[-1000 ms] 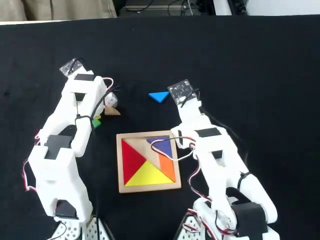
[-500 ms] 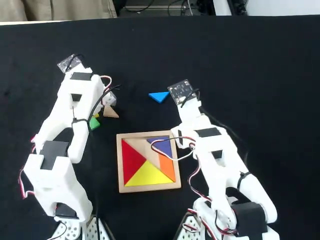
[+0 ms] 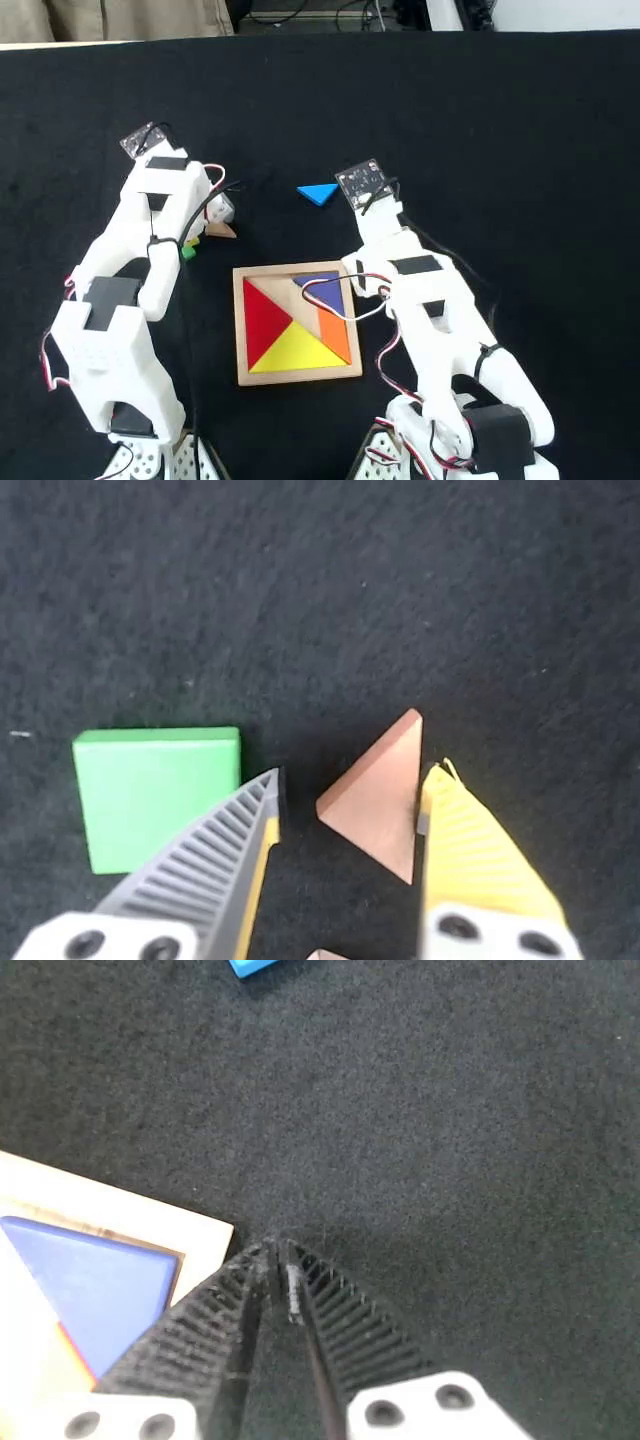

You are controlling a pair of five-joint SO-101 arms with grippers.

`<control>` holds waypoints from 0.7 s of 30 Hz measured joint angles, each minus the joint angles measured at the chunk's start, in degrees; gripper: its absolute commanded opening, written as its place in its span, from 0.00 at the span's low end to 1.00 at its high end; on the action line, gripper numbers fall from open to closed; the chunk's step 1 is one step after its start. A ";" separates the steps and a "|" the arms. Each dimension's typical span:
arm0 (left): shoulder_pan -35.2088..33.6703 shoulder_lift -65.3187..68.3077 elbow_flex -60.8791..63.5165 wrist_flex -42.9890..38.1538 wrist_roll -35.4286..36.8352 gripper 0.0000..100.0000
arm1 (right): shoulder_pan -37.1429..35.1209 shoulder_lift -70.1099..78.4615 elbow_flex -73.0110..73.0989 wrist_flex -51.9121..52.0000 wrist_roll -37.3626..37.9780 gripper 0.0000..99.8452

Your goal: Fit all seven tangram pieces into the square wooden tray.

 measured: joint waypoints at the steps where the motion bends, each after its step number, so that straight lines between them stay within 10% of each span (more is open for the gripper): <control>1: 0.00 0.44 -0.44 0.00 0.00 0.22 | 0.00 0.00 0.00 0.00 0.00 0.01; 13: 1.14 -2.55 -6.68 11.96 0.09 0.22 | 0.00 0.00 0.00 0.00 0.00 0.01; 21: 0.88 -7.30 5.54 2.90 4.22 0.22 | 0.00 0.00 0.00 0.00 0.00 0.01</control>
